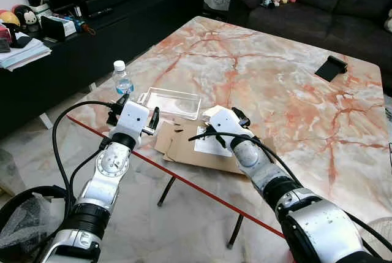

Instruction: Picking trash to rubbish bin

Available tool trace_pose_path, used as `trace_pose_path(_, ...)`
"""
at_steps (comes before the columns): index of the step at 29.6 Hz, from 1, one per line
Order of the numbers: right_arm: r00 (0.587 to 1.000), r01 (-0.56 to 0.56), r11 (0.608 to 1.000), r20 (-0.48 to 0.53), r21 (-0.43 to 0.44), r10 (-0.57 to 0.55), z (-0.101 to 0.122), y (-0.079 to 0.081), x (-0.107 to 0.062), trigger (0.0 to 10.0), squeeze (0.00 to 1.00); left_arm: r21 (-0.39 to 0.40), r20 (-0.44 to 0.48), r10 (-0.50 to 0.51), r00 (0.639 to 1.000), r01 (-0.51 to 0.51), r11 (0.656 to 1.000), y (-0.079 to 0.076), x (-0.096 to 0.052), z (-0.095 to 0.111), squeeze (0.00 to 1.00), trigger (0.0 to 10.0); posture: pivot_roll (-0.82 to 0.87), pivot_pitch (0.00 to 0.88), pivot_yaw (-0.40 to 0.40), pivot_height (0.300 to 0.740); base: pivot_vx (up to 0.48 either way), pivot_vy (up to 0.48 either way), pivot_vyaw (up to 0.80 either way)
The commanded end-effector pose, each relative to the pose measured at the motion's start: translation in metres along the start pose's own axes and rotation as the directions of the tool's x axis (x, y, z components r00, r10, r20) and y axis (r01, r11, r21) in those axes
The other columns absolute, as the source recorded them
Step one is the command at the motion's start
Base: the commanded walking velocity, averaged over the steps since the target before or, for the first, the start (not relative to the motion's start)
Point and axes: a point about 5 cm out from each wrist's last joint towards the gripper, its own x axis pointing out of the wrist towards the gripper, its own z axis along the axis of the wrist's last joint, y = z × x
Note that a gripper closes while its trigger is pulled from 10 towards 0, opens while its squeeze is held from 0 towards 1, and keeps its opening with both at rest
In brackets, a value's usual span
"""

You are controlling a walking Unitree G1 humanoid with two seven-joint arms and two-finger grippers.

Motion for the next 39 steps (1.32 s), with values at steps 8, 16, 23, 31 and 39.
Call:
trace_pose_path(8,1.0,-0.005,0.999,-0.016,-0.033,0.005,-0.002,0.002,0.0,10.0,0.0,0.021,-0.004,0.005,1.0,-0.005,1.0,0.004,-0.003,0.001,0.0,10.0,0.18,0.111,-0.117,0.74,0.0,0.0,0.0)
trace_pose_path(16,1.0,0.005,0.999,-0.03,-0.05,-0.007,-0.004,0.0,0.0,10.0,0.0,0.024,-0.011,0.011,1.0,-0.01,1.0,0.004,-0.006,0.001,0.0,10.0,0.19,0.119,-0.119,0.74,0.0,0.0,0.0)
trace_pose_path(23,0.999,0.015,0.999,-0.041,-0.045,-0.017,-0.006,-0.002,0.0,10.0,0.0,0.023,-0.016,0.011,1.0,-0.011,1.0,0.004,-0.009,0.001,0.0,10.0,0.19,0.127,-0.121,0.74,0.0,0.0,0.0)
trace_pose_path(31,0.998,0.036,0.999,-0.049,-0.038,-0.038,-0.007,-0.006,0.0,10.0,0.0,0.022,-0.024,0.011,1.0,-0.011,1.0,0.004,-0.012,0.001,0.0,10.0,0.19,0.134,-0.123,0.74,0.0,0.0,0.0)
trace_pose_path(39,0.997,0.054,0.998,-0.052,-0.027,-0.056,-0.007,-0.01,0.001,10.0,0.0,0.021,-0.027,0.014,1.0,-0.014,1.0,0.004,-0.013,0.001,0.0,10.0,0.2,0.135,-0.124,0.74,0.0,0.0,0.0)
